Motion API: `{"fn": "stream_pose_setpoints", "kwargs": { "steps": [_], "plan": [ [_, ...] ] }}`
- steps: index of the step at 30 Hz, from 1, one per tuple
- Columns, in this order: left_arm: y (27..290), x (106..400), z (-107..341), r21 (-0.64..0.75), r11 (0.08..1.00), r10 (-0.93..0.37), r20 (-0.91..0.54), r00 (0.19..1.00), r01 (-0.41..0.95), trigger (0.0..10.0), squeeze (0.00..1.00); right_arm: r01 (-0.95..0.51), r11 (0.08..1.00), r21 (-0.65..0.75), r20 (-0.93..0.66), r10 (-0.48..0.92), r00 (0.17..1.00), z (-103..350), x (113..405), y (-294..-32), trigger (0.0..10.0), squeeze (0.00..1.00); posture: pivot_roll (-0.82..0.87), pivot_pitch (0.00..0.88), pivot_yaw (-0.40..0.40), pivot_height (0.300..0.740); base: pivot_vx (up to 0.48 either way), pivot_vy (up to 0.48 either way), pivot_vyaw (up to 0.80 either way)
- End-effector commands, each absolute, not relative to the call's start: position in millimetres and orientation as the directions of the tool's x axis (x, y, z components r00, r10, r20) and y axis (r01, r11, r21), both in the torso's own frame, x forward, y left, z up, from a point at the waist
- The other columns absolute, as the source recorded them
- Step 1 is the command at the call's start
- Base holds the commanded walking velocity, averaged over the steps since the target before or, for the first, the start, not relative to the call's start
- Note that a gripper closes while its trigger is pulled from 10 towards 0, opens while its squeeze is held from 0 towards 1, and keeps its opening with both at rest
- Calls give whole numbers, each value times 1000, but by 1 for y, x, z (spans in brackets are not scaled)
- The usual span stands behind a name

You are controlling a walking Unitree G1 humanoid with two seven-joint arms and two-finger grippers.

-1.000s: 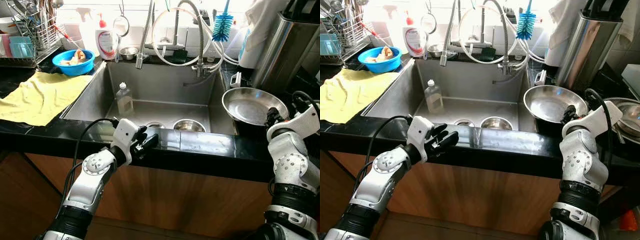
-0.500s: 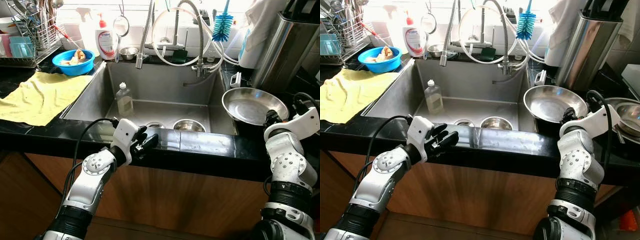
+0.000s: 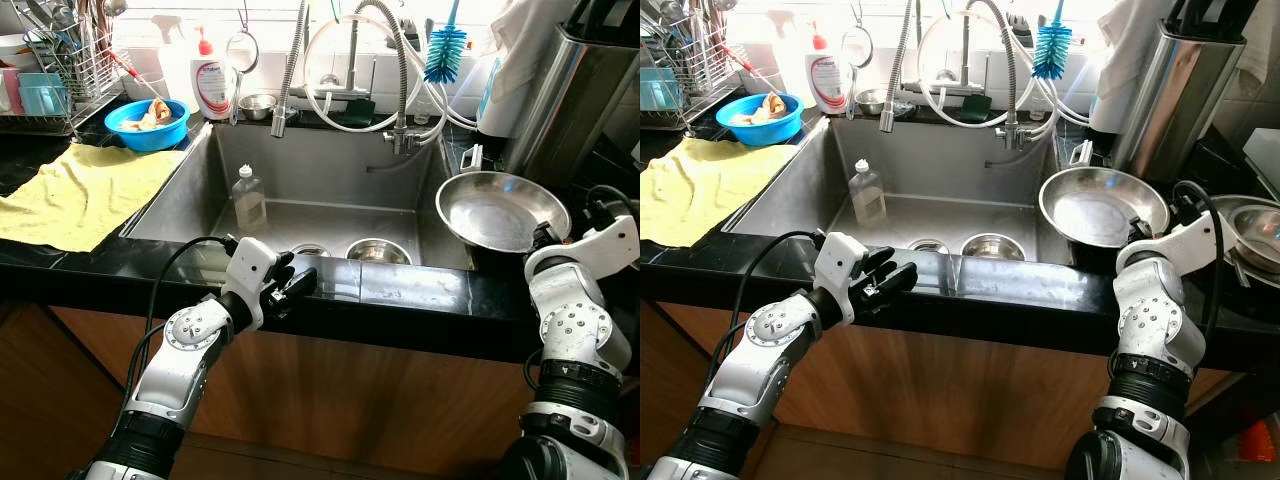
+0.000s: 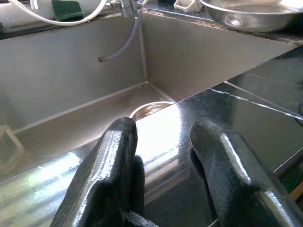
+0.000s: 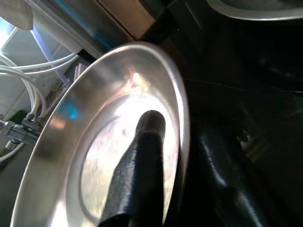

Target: Kitchen organization

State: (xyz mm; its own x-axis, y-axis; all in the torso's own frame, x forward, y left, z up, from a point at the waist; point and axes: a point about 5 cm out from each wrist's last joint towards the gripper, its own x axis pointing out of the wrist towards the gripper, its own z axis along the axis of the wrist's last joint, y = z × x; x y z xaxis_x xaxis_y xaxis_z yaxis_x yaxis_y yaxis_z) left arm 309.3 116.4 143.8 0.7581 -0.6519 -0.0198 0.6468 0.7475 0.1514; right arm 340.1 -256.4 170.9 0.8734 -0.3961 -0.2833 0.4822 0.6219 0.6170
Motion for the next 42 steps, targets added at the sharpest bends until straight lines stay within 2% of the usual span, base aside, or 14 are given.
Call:
{"fn": "stream_pose_setpoints", "kwargs": {
  "steps": [1, 6, 14, 16, 17, 18, 23, 24, 31, 33, 38, 42],
  "plan": [
    [119, 310, 136, 169, 743, -645, -76, 760, 647, 10000, 0, 475, 620, 624, -271, -399, 876, 176, 343, -255, 0, 0, -101, 0, -15, 740, 0, 0, 0],
    [119, 310, 136, 172, 746, -642, -73, 764, 643, 10000, 0, 467, 644, 606, -249, -403, 880, 179, 343, -252, 0, 0, -103, 0, -15, 740, 0, 0, 0],
    [116, 311, 136, 165, 761, -627, -57, 777, 627, 10000, 0, 374, 734, 567, -176, -336, 925, 186, 353, -233, 0, 0, -103, 0, -17, 740, 0, 0, 0],
    [112, 308, 133, 136, 764, -631, -51, 774, 631, 10000, 0, 289, 814, 505, -129, -259, 957, 190, 363, -218, 353, 0, -104, 0, -20, 740, 0, 0, 0],
    [112, 308, 133, 136, 764, -631, -51, 774, 631, 10000, 0, 289, 814, 505, -129, -259, 957, 190, 363, -218, 353, 0, -104, 0, -20, 740, 0, 0, 0],
    [109, 307, 133, 132, 762, -634, -49, 772, 634, 10000, 0, 245, 858, 451, -105, -222, 969, 192, 370, -210, 10000, 0, -103, 0, -20, 740, 0, 0, 0],
    [104, 306, 134, 125, 758, -641, -40, 766, 641, 10000, 0, 144, 941, 308, -63, -131, 989, 197, 386, -191, 10000, 0, -95, 0, -26, 740, 0, 0, 0],
    [102, 305, 135, 120, 756, -645, -33, 763, 644, 10000, 0, 76, 980, 186, -30, -71, 997, 202, 395, -178, 10000, 0, -91, 0, -29, 740, 0, 0, 0],
    [102, 305, 137, 94, 765, -638, -19, 770, 637, 10000, 0, 28, 999, 37, -17, -28, 999, 208, 407, -173, 10000, 0, -81, 0, -38, 740, 0, 0, 0],
    [103, 304, 138, 92, 766, -637, -18, 771, 636, 10000, 0, 13, 998, -54, -30, -14, 999, 207, 410, -173, 10000, 0, -81, 0, -38, 740, 0, 0, 0],
    [102, 303, 137, 84, 765, -640, -19, 768, 639, 10000, 0, -75, 970, -229, -75, 59, 995, 199, 413, -165, 10000, 0, -74, 0, -45, 740, 0, 0, 0],
    [102, 302, 138, 83, 765, -639, -19, 769, 638, 10000, 0, -117, 951, -285, -101, 92, 991, 195, 414, -160, 10000, 0, -57, 0, -55, 740, 0, 0, 0]
  ]
}}
